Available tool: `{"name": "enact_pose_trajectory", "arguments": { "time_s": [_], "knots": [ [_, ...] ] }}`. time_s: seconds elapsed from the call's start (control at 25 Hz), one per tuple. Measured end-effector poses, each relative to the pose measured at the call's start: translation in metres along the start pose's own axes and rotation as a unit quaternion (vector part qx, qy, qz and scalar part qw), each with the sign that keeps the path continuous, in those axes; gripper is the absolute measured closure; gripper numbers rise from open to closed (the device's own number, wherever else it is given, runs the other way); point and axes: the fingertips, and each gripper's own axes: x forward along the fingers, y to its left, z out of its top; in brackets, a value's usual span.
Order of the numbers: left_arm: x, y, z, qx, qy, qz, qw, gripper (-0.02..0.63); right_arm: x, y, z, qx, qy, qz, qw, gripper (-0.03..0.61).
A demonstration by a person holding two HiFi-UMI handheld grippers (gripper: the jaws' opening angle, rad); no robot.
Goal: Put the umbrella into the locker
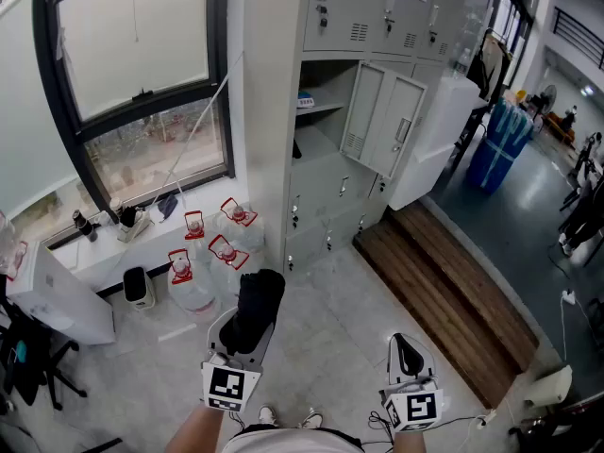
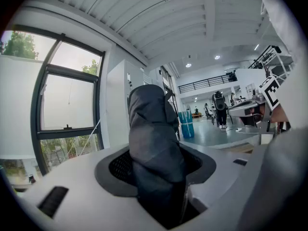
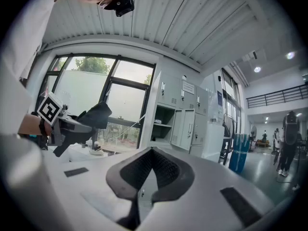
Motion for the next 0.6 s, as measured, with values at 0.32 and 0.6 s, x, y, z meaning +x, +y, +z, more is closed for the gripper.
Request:
{"name": "enact_pose_trajectory", "arguments": {
  "time_s": [0.32,0.6],
  "knots": [
    [0.001,-0.027,0.006,-0.005,0.003,0.013,0.9999,0.365,-0.015,-0.029,-0.005,0.029,-0.018,0.012,0.999,0.563],
    [0.006,-0.056,0.009,-0.019,0.004,0.026,0.9995,0.366,-0.03,-0.059,-0.024,0.036,-0.018,0.02,0.999,0.563]
  ]
}}
